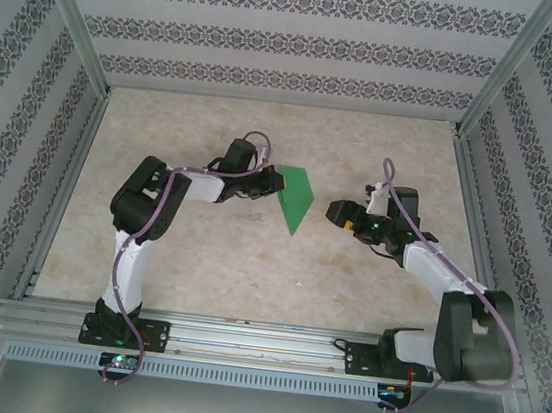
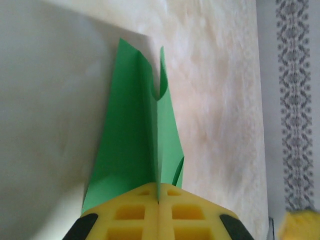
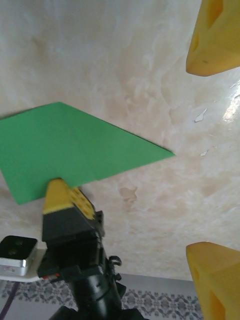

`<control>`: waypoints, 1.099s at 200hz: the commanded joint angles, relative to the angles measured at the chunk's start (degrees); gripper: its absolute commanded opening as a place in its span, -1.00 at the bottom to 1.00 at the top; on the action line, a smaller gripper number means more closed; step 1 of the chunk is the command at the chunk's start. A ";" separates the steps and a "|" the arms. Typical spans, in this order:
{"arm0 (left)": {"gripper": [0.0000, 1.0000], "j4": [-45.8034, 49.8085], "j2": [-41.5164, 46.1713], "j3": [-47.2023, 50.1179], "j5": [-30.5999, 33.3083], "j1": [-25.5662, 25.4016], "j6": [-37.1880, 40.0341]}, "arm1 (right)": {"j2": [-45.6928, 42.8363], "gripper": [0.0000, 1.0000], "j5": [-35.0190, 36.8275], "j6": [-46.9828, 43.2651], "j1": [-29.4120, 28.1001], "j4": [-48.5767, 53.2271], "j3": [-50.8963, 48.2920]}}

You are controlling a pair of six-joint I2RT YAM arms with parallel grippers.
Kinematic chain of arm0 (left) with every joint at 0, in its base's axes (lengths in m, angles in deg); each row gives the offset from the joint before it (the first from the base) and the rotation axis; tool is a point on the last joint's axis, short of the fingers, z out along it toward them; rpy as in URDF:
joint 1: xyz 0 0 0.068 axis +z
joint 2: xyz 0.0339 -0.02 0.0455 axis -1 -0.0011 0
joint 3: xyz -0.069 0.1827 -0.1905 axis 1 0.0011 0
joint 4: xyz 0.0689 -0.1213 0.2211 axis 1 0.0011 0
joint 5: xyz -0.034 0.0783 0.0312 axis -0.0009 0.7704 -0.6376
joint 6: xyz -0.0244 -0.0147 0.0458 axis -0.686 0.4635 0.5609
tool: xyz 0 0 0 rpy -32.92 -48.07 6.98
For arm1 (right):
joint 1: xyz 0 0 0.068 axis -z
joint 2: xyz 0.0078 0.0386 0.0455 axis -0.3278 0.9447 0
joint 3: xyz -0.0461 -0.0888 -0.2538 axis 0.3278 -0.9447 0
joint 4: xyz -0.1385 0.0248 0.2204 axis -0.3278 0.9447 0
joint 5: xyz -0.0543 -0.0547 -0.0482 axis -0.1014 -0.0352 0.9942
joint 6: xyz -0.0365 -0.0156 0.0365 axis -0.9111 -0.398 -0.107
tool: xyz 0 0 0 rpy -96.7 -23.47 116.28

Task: Fold a paper plane with a square sheet of paper (fold left side to right side)
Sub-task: Pick up the paper from the center of the table, then place the paper at the center of the table.

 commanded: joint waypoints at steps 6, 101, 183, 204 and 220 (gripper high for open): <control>-1.00 -4.20 7.83 7.00 -8.81 1.17 4.64 | 6.45 0.71 -7.75 -6.28 -0.29 -4.47 2.95; -1.00 -14.19 13.51 19.20 -16.43 1.25 4.11 | 26.86 0.64 -16.88 -9.92 -5.83 -11.29 13.60; -1.00 -8.52 13.34 19.30 -14.63 1.23 7.86 | 29.88 0.27 -19.43 -8.03 -7.37 -12.15 16.60; -1.00 -6.84 13.39 19.32 -13.87 1.28 8.91 | 29.26 0.16 -19.28 -8.06 -6.80 -11.47 16.85; -1.00 -6.09 13.23 19.30 -13.47 1.27 9.37 | 28.94 0.10 -18.89 -8.36 -6.67 -10.54 17.29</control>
